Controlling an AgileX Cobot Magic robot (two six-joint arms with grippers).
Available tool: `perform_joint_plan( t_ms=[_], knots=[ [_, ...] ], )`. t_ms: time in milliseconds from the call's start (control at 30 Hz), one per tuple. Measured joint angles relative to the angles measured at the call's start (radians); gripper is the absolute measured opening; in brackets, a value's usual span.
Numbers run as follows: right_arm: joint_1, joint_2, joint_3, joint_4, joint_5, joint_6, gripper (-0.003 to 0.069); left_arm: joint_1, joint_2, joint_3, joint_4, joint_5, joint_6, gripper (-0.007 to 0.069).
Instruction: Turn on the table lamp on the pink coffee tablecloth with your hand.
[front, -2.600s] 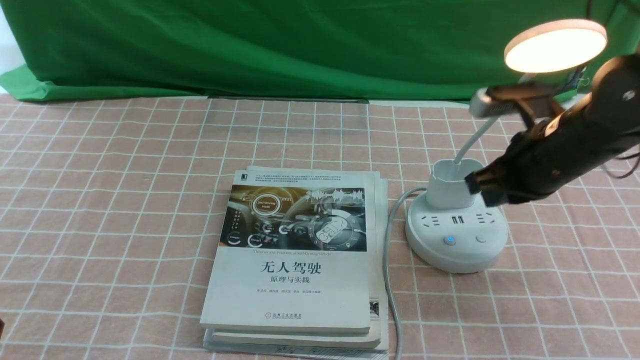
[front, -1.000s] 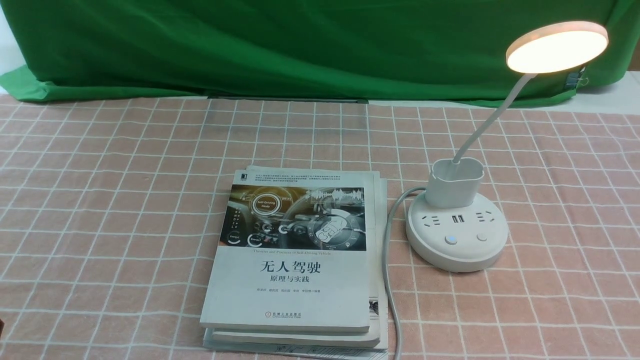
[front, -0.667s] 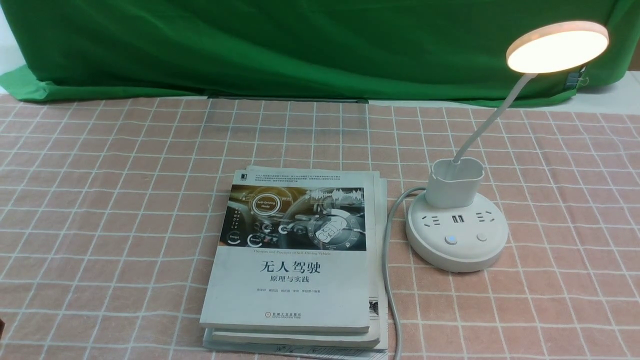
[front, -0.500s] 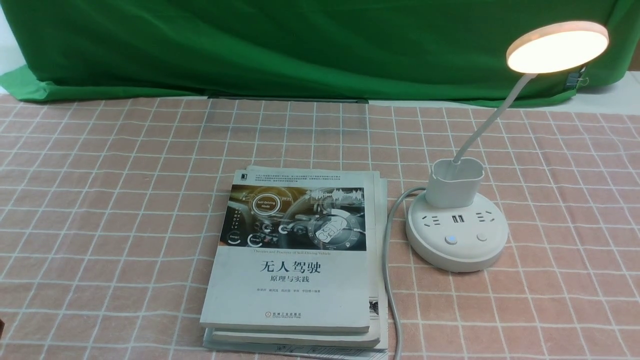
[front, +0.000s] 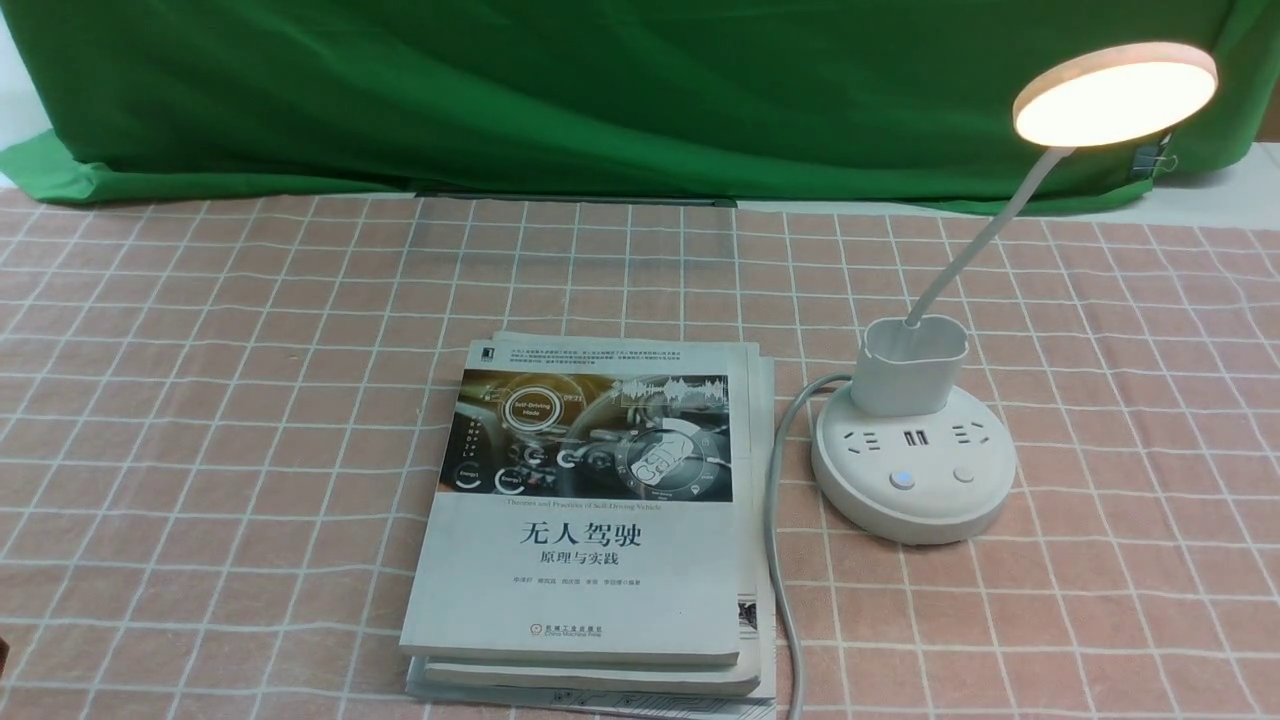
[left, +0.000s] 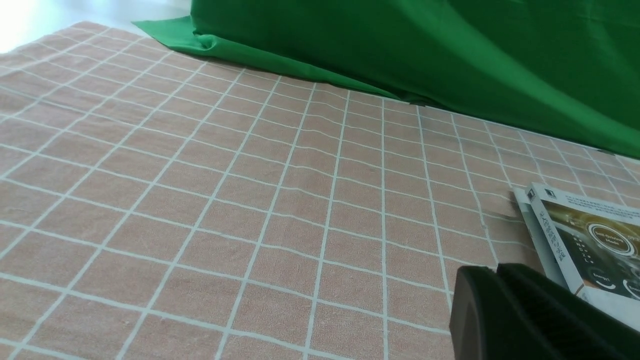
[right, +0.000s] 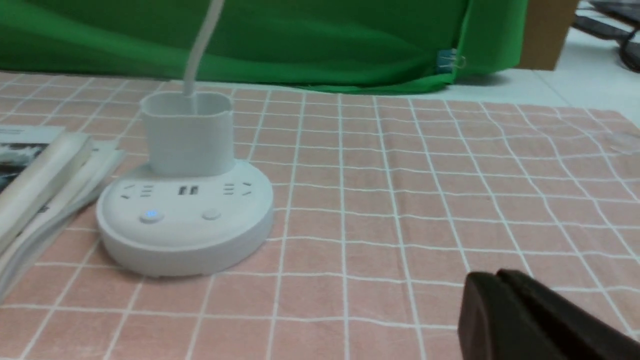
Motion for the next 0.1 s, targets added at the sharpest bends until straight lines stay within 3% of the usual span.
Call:
perform_joint_plan(
  t_ms=[100],
  knots=[
    [-0.002, 0.0, 0.0, 0.0, 0.001, 0.001, 0.0032, 0.0, 0.0, 0.0, 0.0, 0.0, 0.0, 0.0019]
  ],
)
